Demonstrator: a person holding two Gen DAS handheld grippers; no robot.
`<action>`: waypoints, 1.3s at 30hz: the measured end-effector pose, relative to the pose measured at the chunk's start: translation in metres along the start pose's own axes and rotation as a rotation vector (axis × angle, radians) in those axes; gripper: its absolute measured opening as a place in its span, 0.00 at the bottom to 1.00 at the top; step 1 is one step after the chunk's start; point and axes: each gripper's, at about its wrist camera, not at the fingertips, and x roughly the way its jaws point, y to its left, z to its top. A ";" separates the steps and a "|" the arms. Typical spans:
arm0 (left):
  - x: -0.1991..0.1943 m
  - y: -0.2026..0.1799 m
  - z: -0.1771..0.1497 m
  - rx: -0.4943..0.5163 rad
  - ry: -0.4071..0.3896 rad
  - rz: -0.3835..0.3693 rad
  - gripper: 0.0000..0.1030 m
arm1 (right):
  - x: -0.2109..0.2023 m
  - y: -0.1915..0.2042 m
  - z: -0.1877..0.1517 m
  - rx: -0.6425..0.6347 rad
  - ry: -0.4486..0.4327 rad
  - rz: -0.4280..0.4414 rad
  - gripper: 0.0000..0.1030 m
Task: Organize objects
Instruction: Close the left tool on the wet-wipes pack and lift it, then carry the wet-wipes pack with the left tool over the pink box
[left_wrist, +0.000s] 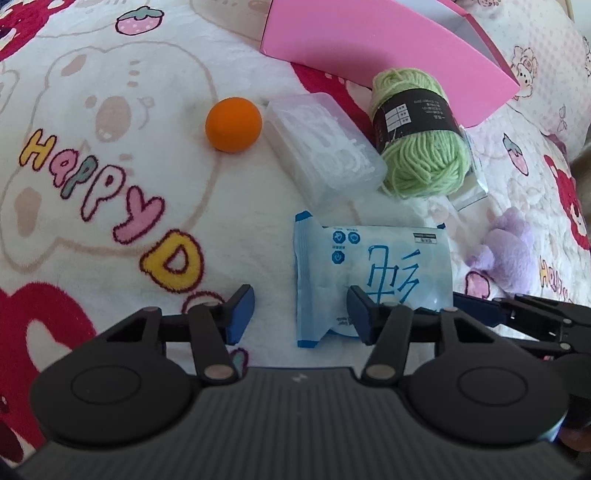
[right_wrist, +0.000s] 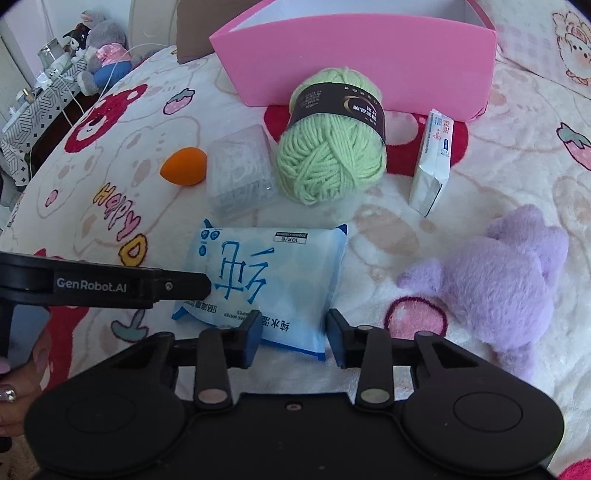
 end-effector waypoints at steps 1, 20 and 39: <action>0.000 0.000 0.000 -0.003 -0.005 -0.006 0.49 | 0.001 0.002 0.000 -0.009 -0.001 -0.014 0.38; -0.011 -0.025 -0.010 0.071 -0.090 -0.070 0.29 | -0.010 0.017 -0.008 -0.062 -0.081 -0.064 0.37; -0.055 -0.054 0.003 0.128 -0.131 -0.023 0.33 | -0.050 0.038 0.010 -0.217 -0.104 -0.108 0.39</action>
